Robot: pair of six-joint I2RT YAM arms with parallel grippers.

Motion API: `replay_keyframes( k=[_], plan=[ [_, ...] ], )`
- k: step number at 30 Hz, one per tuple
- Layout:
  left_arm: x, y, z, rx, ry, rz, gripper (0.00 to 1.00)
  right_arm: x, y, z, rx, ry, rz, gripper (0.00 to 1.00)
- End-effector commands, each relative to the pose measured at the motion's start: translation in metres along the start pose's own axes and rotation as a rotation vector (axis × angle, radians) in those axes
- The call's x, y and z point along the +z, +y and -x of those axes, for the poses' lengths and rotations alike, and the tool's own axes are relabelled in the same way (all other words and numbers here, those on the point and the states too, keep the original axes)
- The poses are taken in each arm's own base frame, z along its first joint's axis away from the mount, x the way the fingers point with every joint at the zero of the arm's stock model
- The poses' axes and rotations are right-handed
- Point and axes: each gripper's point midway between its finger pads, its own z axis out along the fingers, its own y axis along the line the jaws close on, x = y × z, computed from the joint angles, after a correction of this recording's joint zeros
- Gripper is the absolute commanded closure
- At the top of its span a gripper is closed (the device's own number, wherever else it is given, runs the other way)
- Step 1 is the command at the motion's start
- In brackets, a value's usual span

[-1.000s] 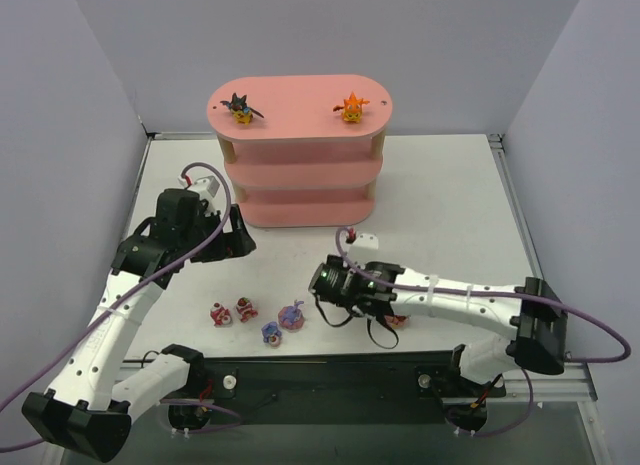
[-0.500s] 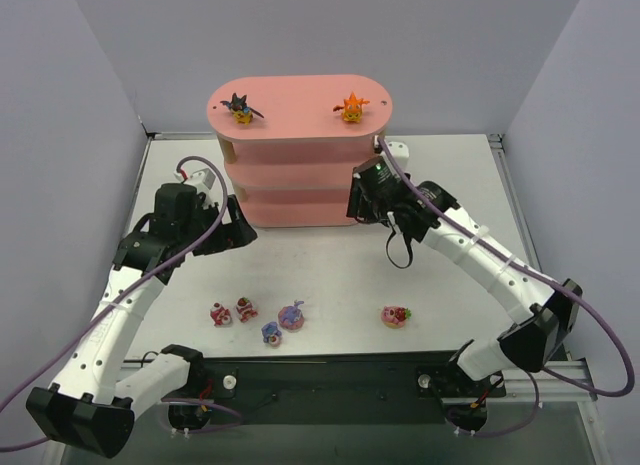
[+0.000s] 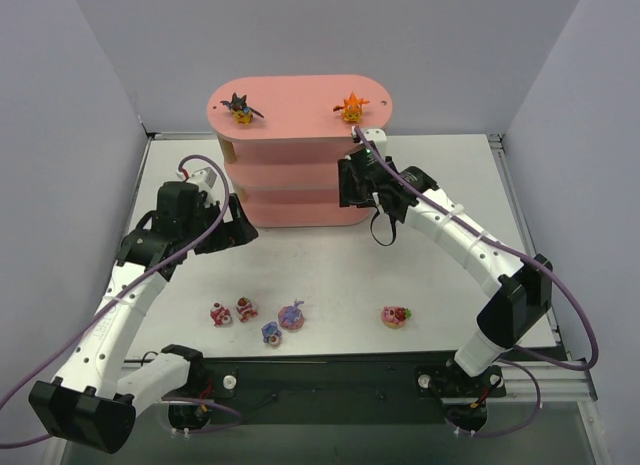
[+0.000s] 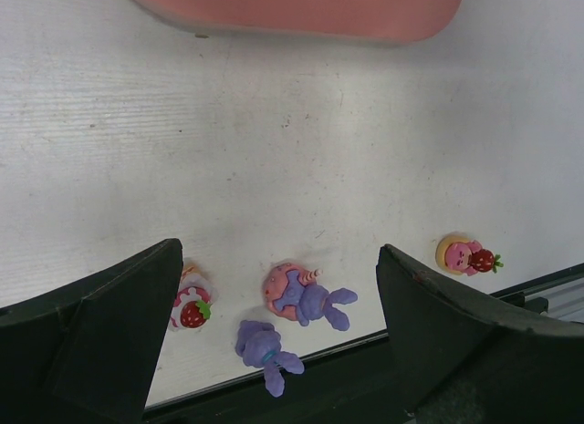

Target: Place and organize the plastic toys onto the shelf

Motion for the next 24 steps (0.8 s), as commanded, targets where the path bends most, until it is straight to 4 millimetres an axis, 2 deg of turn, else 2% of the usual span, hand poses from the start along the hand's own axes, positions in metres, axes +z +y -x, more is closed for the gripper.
replay_keyframes(
  k=[1,24],
  plan=[
    [0.000,-0.005,0.011,0.008,-0.034,-0.025,0.03,-0.002,0.001,0.029,0.013,-0.117,0.008,1.00],
    [0.001,-0.002,0.003,-0.005,-0.014,-0.018,0.03,0.026,0.002,0.053,0.048,-0.299,-0.031,1.00]
  ],
)
